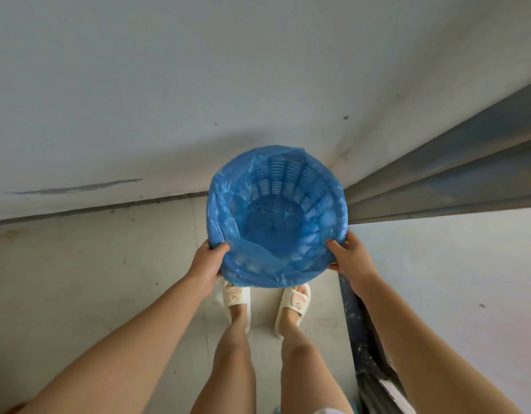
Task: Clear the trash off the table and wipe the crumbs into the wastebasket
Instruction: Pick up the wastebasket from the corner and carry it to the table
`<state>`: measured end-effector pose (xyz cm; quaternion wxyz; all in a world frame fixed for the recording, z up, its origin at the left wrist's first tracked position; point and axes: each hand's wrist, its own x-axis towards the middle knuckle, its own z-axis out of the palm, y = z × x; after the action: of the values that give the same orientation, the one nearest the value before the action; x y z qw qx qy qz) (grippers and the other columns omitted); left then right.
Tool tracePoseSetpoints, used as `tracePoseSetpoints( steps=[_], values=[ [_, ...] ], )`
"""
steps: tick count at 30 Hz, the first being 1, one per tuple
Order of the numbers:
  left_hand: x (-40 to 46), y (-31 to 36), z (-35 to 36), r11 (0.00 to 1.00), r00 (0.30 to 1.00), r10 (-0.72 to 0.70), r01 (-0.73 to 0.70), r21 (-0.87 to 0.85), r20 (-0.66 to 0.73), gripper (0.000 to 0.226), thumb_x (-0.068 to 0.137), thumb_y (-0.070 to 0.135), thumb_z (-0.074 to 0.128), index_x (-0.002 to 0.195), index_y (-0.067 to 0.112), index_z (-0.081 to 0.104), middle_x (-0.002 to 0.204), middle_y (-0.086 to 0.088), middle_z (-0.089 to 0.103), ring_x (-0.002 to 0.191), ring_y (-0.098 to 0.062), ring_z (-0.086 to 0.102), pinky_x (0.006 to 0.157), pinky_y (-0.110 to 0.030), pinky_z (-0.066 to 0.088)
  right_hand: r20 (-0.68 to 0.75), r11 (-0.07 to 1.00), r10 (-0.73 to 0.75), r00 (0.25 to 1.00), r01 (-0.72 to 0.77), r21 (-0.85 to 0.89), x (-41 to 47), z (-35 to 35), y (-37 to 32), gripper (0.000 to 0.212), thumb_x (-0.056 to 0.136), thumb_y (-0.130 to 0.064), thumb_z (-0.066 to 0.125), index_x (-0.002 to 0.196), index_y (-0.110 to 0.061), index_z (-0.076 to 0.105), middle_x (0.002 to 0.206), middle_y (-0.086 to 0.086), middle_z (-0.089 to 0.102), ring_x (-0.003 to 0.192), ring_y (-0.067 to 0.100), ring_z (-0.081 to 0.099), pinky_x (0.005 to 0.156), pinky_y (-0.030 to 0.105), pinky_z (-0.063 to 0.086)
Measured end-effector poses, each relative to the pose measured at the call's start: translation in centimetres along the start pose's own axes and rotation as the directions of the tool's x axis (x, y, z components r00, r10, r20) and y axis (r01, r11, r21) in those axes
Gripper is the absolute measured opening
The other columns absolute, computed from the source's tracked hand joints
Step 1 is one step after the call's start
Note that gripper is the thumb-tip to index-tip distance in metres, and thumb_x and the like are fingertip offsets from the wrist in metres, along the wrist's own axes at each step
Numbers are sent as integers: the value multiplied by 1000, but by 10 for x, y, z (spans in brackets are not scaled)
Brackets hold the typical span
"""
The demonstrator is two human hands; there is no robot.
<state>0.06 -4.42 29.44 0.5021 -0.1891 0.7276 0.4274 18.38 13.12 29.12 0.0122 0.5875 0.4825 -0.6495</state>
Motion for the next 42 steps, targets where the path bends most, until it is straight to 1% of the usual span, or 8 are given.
tracePoseSetpoints(
  steps=[4,8,15,19,23,31,37,42],
  values=[
    [-82,10,-27,990,997,72,-74,-120,-17,28,89,8,48,115,16,53,96,-2,65,89,-19,63,92,-42,51,81,991,-118,990,123,-50,-66,-4,-50,25,92,-12,52,117,-18,51,102,-1,64,87,16,66,65,25,60],
    [-144,-4,-46,954,981,169,-186,-235,-92,32,90,10,49,121,15,53,108,-6,66,97,-22,64,87,-40,53,223,953,-254,941,283,-110,-113,-9,-84,23,92,-14,53,114,-19,51,101,-4,65,90,16,67,67,24,60],
    [-234,-94,-67,806,918,138,-322,-497,-371,29,90,14,52,118,19,55,109,-5,67,101,-26,65,93,-47,52,550,832,-299,780,495,-250,-163,24,-97,20,91,-15,55,109,-25,54,107,1,67,95,22,67,82,44,56],
    [-276,-154,-92,670,868,47,-395,-629,-495,28,91,9,49,116,20,53,109,-5,66,97,-25,64,87,-41,53,716,725,-240,655,612,-317,-200,72,-81,19,90,-15,56,105,-26,57,104,0,67,90,21,66,76,40,57],
    [-315,-222,-122,531,812,-74,-459,-712,-579,30,91,7,50,120,16,52,103,-5,66,88,-22,64,71,-32,54,832,660,-144,535,678,-322,-247,128,-46,21,90,-13,55,109,-23,56,101,-3,67,82,12,66,55,19,52],
    [-395,-384,-200,344,711,-283,-552,-760,-644,34,92,12,50,126,15,50,111,-8,66,95,-24,65,74,-33,55,947,532,102,306,787,-311,-375,255,73,27,88,-21,59,115,-21,55,108,1,68,93,21,68,78,41,58],
    [-460,-498,-259,280,592,-452,-616,-737,-667,45,91,14,52,136,14,46,125,-14,62,109,-31,62,92,-42,53,958,507,261,121,827,-243,-485,325,173,17,89,-21,58,101,-33,55,99,-4,68,89,18,69,69,31,59],
    [-491,-550,-291,203,486,-547,-712,-672,-681,40,92,10,48,132,13,47,116,-11,62,86,-18,62,71,-31,53,929,467,366,47,854,-227,-552,378,225,19,90,-14,57,101,-30,57,95,-1,70,81,17,71,62,27,59]
  ],
)
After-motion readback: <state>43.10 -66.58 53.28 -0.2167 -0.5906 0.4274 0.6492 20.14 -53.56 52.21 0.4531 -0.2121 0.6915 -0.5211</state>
